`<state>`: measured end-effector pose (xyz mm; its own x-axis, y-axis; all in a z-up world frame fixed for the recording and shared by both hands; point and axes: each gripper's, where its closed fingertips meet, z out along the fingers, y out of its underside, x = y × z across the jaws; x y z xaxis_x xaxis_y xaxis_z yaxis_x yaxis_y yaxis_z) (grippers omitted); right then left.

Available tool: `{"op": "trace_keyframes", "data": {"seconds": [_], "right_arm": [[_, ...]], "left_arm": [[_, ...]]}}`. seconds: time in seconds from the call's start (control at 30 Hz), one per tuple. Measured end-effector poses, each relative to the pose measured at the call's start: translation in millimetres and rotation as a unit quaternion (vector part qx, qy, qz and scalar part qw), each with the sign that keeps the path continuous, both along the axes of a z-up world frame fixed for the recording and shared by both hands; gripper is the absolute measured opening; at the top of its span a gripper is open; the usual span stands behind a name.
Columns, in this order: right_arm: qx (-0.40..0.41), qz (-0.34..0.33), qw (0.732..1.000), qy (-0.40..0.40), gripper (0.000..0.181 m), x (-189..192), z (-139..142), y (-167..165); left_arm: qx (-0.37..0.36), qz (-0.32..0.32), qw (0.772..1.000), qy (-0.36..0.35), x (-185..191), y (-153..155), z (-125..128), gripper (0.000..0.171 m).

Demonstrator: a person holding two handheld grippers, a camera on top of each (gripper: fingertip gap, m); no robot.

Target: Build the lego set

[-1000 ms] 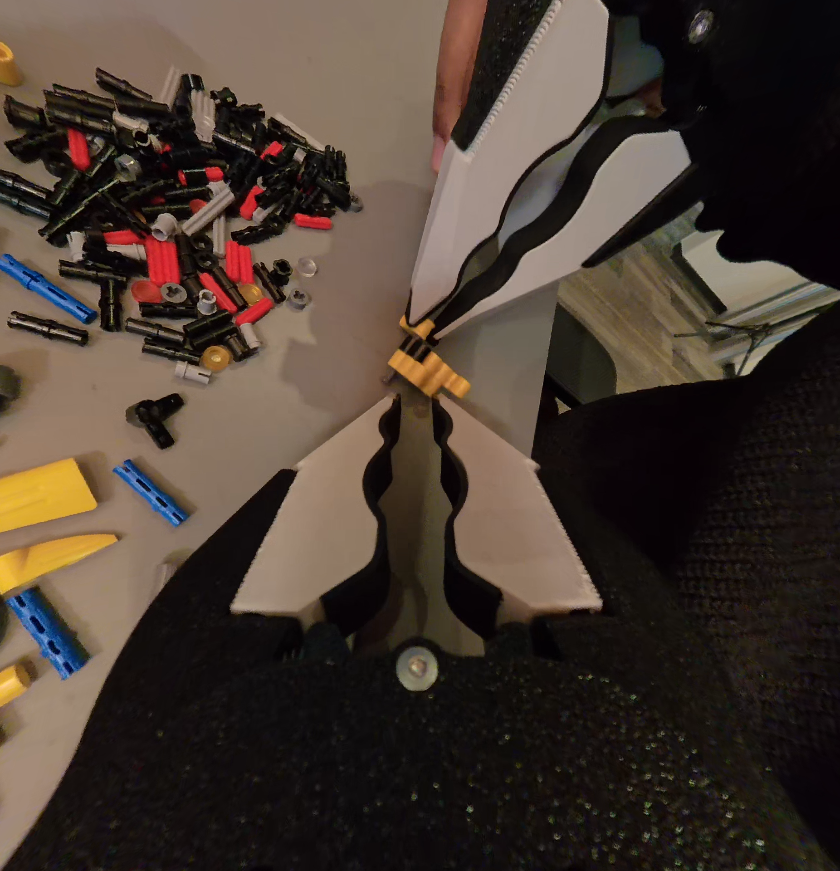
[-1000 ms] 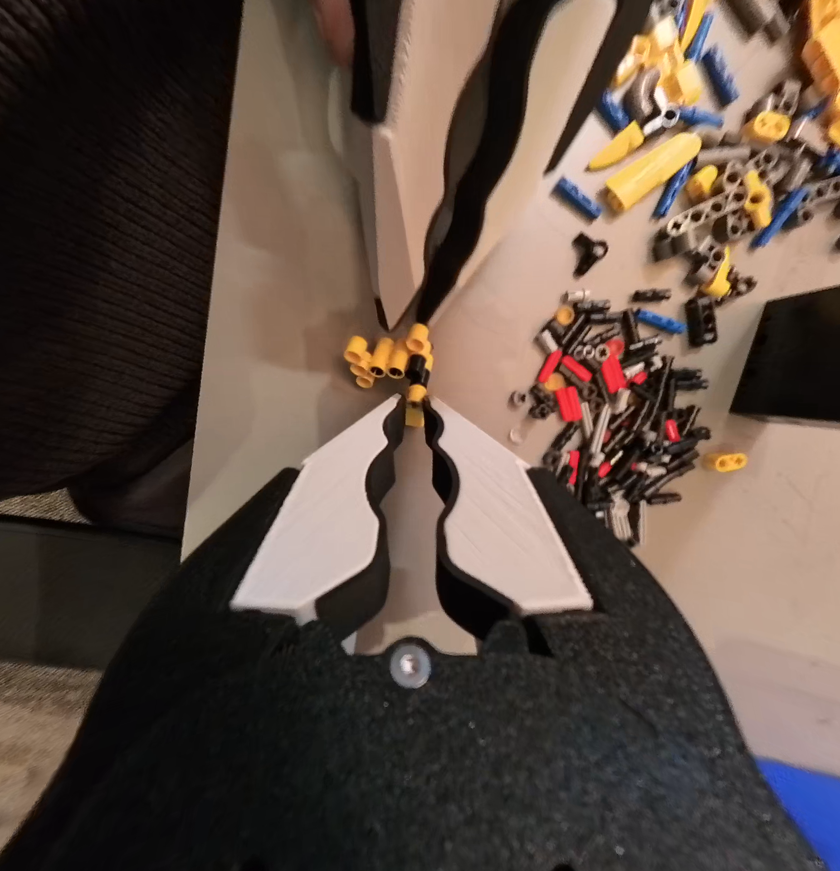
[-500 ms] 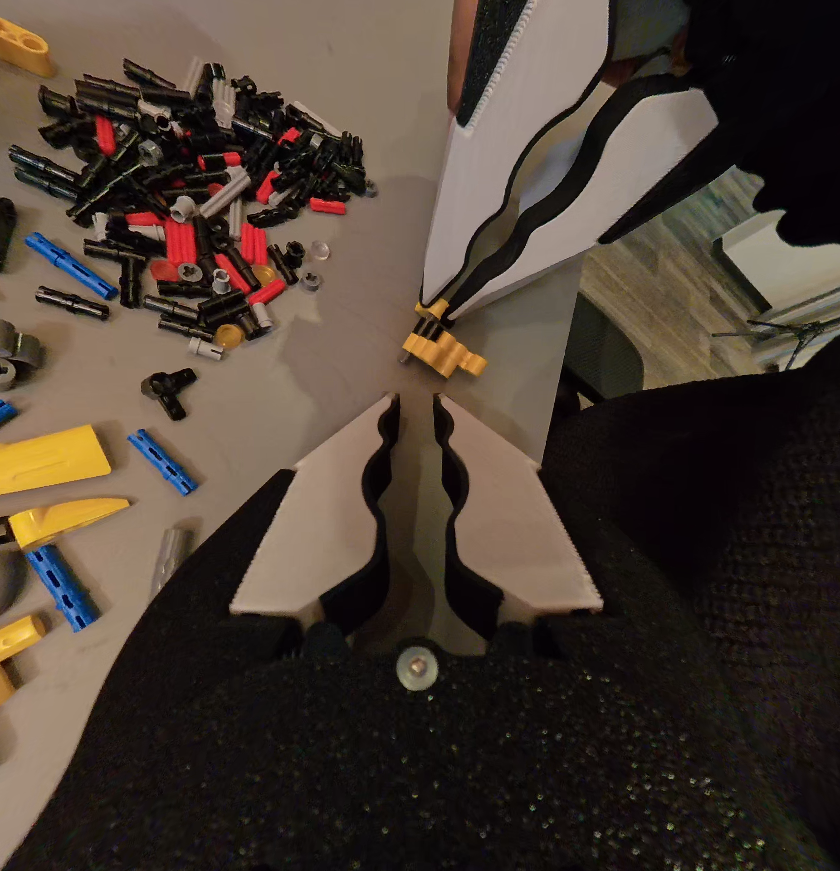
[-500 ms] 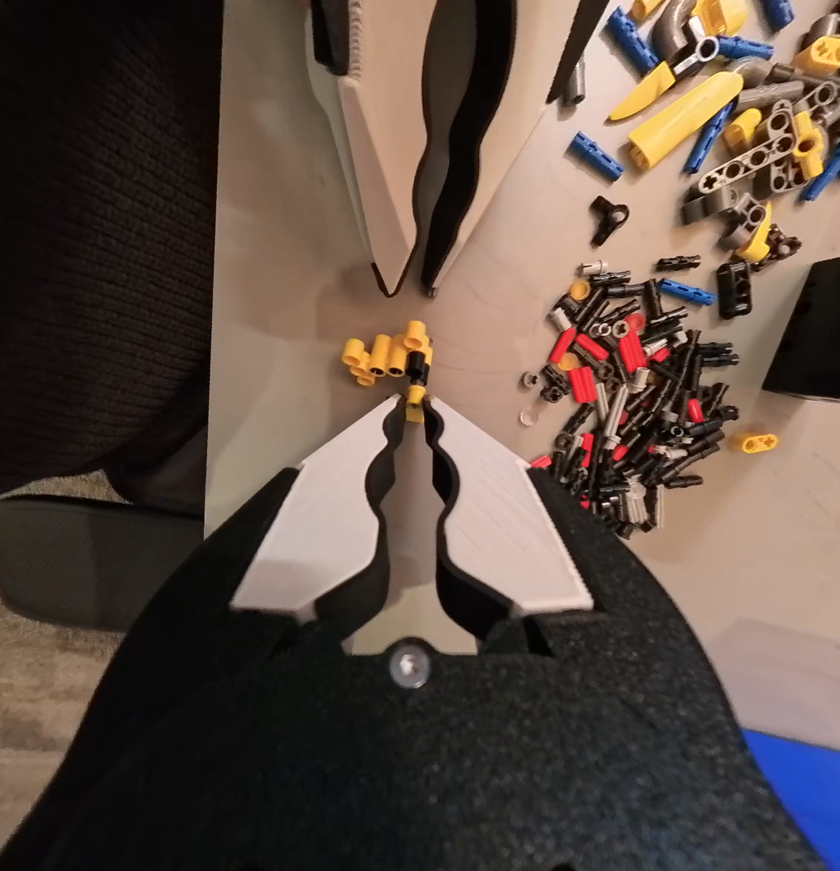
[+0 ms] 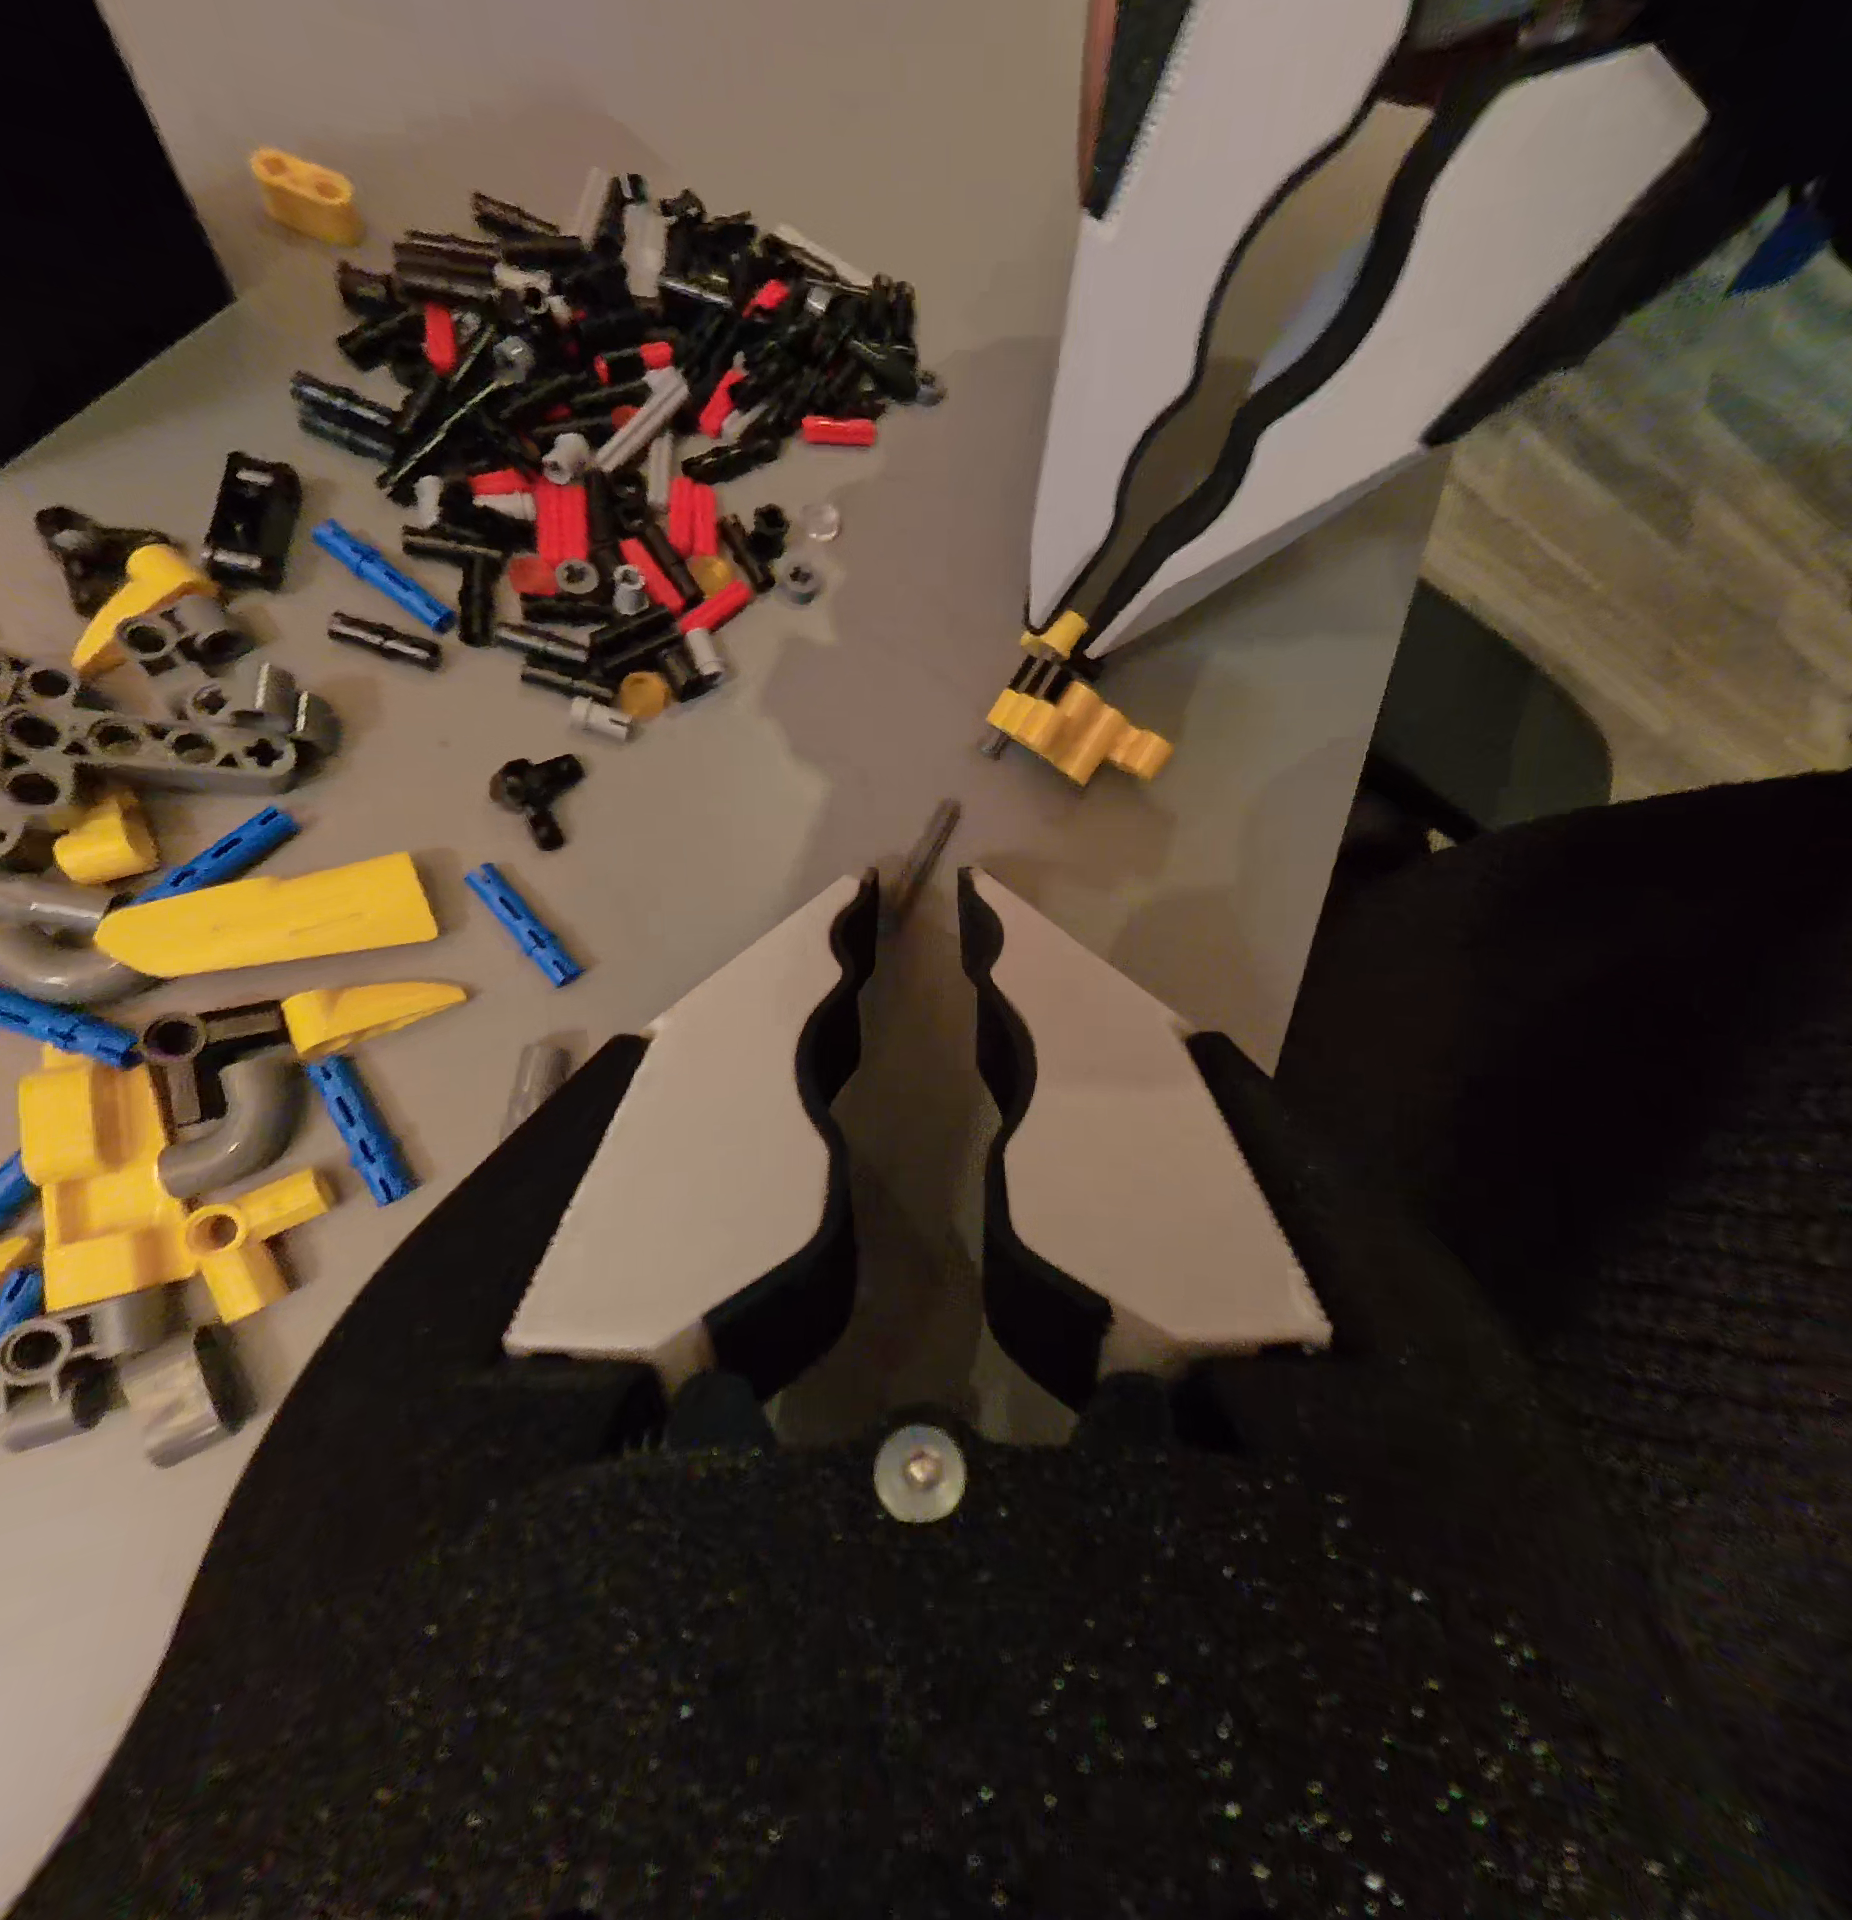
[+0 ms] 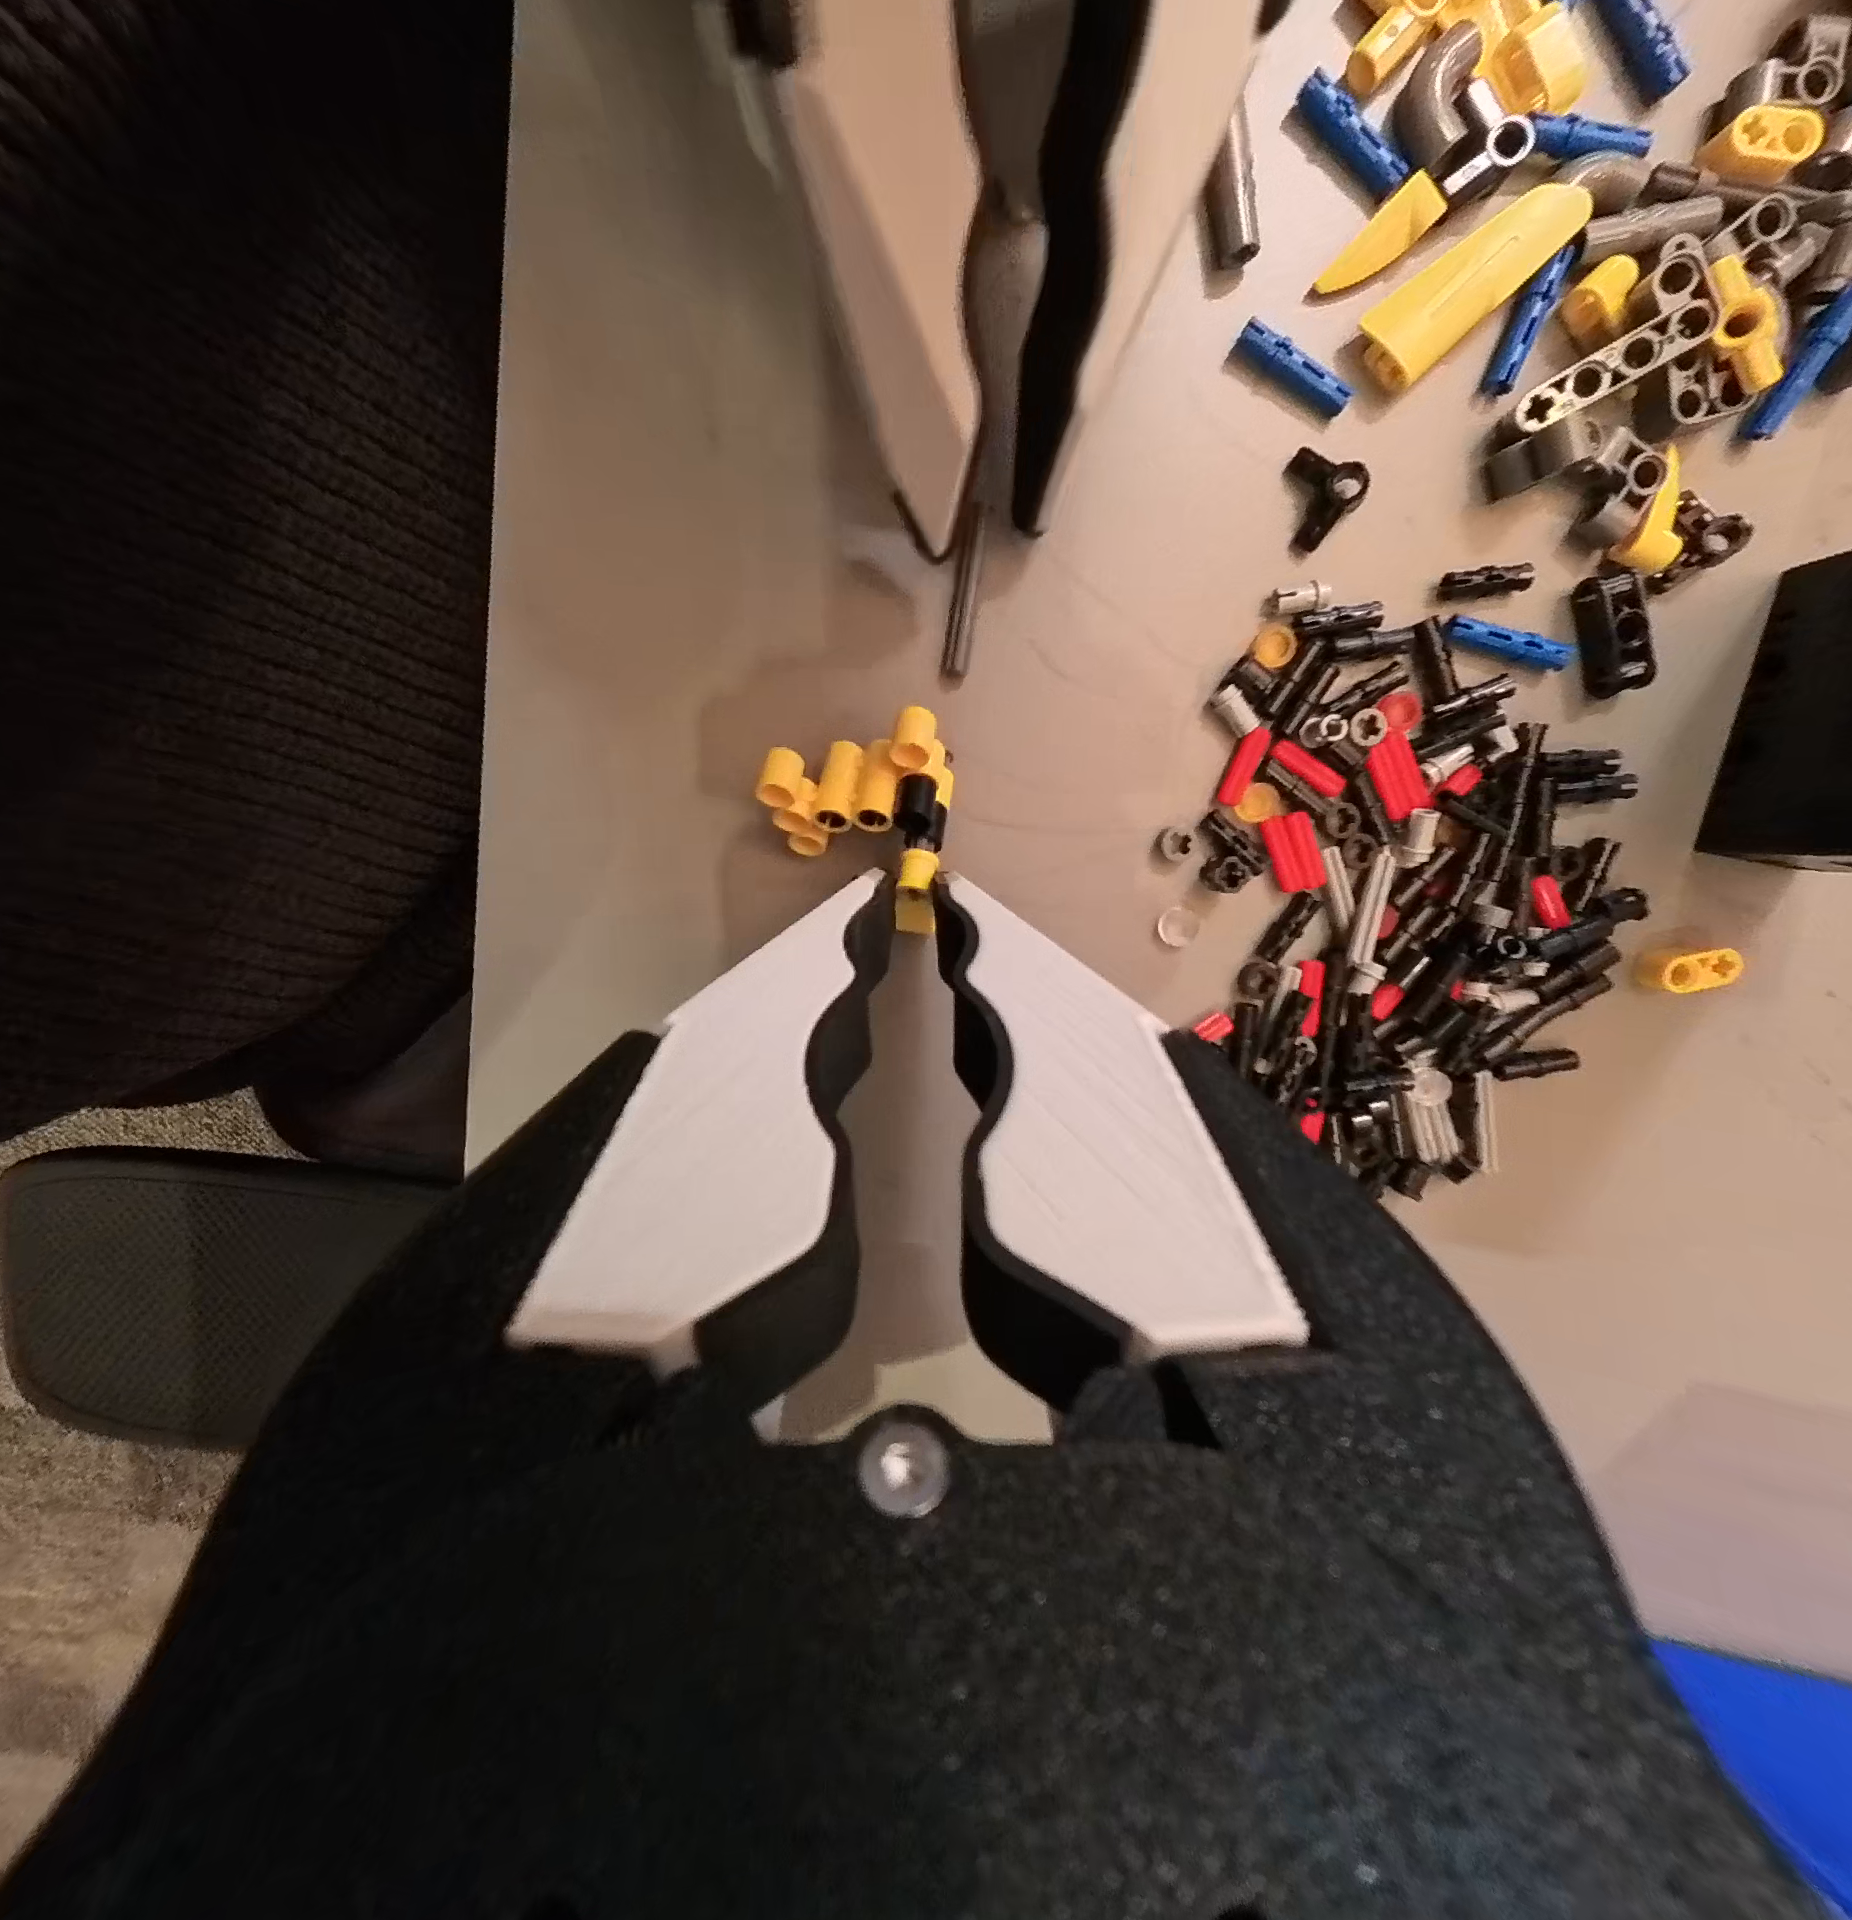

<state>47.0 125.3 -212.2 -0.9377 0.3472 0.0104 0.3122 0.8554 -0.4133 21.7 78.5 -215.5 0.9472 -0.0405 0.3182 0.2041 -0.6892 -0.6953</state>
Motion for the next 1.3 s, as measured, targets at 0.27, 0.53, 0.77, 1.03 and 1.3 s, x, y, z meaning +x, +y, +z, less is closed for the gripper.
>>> {"op": "trace_keyframes", "data": {"seconds": [0.27,0.53,0.77,1.03,1.3], "right_arm": [[-0.016,-0.009,1.000,0.012,0.007,0,0,0],[-0.030,-0.013,0.999,0.018,0.007,0,1,0],[-0.045,-0.014,0.999,0.020,0.007,-1,1,0],[-0.060,-0.014,0.998,0.026,0.007,-1,1,0],[-0.054,-0.018,0.998,0.024,0.008,2,1,2]], "left_arm": [[-0.006,-0.012,0.999,0.047,-1,2,-6,0.004],[0.048,-0.056,0.997,-0.003,12,5,11,0.003],[0.037,-0.083,0.996,-0.016,19,9,9,0.003],[0.017,-0.079,0.996,-0.029,17,10,3,0.003],[0.021,-0.104,0.994,-0.009,23,13,3,0.003]]}}
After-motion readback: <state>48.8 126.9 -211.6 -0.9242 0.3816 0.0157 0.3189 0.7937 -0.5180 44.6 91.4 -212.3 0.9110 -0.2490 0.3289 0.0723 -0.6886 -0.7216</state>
